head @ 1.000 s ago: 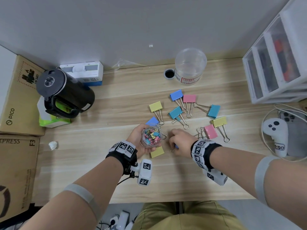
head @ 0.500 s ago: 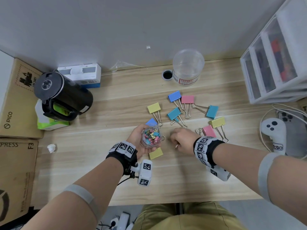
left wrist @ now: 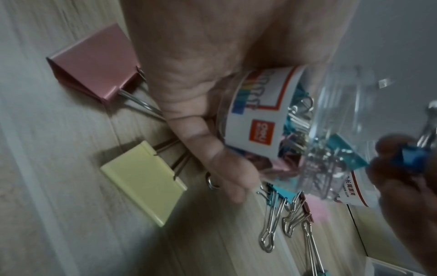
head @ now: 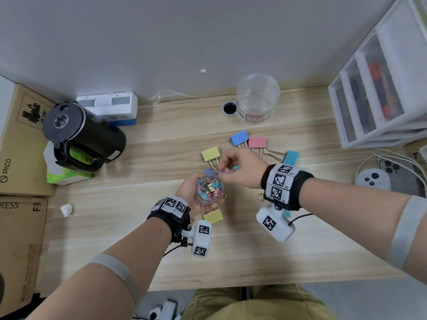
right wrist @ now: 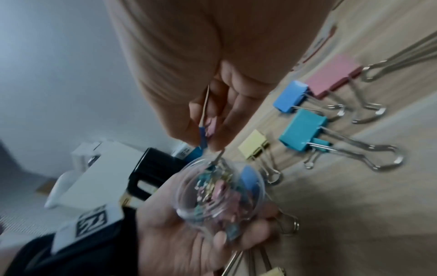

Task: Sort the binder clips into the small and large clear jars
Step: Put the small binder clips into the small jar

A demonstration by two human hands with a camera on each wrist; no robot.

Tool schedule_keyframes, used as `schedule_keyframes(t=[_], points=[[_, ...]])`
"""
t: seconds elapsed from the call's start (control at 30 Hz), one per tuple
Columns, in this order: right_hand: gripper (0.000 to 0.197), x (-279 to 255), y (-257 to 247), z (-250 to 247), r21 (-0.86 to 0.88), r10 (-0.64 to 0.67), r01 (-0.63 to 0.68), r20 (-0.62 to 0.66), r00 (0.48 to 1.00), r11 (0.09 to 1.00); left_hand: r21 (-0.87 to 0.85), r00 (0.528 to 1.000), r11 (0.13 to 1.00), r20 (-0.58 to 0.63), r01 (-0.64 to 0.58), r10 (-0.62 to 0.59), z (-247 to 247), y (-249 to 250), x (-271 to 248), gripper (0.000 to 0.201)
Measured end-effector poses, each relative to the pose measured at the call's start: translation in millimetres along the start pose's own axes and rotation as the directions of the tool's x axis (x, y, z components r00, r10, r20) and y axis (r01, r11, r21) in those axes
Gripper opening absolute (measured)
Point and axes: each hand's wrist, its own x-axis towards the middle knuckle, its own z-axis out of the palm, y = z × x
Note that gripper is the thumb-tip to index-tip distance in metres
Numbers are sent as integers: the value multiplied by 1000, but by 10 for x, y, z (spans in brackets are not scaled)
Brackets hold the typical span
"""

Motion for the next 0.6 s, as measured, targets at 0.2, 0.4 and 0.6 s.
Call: schedule_keyframes(t=[0.2, 0.4, 0.6], points=[[14, -26, -138, 62, 123, 34, -35, 15, 999, 992, -21, 998, 1000, 51, -21, 22, 44, 18, -12, 44], [17, 132, 362, -388, 46, 272, -270, -291, 917, 962, -39, 995, 999, 95, -27, 30, -101, -4, 3, 54], [11, -70, 602, -358, -543, 163, -170, -61, 985, 822, -24, 995, 999, 88, -32, 34, -200, -82, 47, 52]])
